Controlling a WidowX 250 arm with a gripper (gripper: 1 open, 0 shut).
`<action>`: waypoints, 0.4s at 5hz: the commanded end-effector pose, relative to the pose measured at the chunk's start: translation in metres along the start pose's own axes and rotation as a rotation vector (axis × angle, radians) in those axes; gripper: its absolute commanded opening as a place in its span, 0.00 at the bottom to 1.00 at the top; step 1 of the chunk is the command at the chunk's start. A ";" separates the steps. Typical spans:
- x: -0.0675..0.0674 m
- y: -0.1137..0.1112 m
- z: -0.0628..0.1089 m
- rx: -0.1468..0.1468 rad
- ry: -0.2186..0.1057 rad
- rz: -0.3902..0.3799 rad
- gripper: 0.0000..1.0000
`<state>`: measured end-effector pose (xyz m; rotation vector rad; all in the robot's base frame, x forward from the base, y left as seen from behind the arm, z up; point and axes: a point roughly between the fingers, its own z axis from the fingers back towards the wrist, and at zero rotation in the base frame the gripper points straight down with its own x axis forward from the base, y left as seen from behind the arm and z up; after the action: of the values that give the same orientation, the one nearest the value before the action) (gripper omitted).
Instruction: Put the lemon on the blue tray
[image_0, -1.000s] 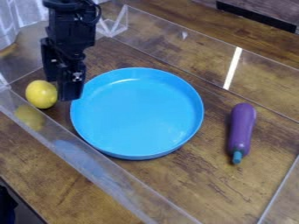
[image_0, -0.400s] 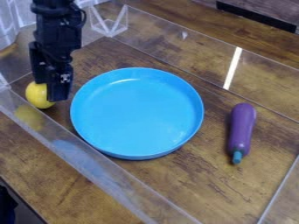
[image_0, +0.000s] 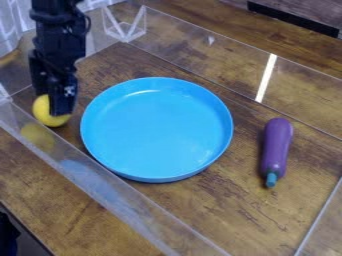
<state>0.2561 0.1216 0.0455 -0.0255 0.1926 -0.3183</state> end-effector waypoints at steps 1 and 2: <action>0.004 0.014 0.005 0.036 -0.032 0.015 1.00; 0.007 0.017 -0.001 0.036 -0.026 0.009 0.00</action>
<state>0.2618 0.1259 0.0332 -0.0180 0.1938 -0.3296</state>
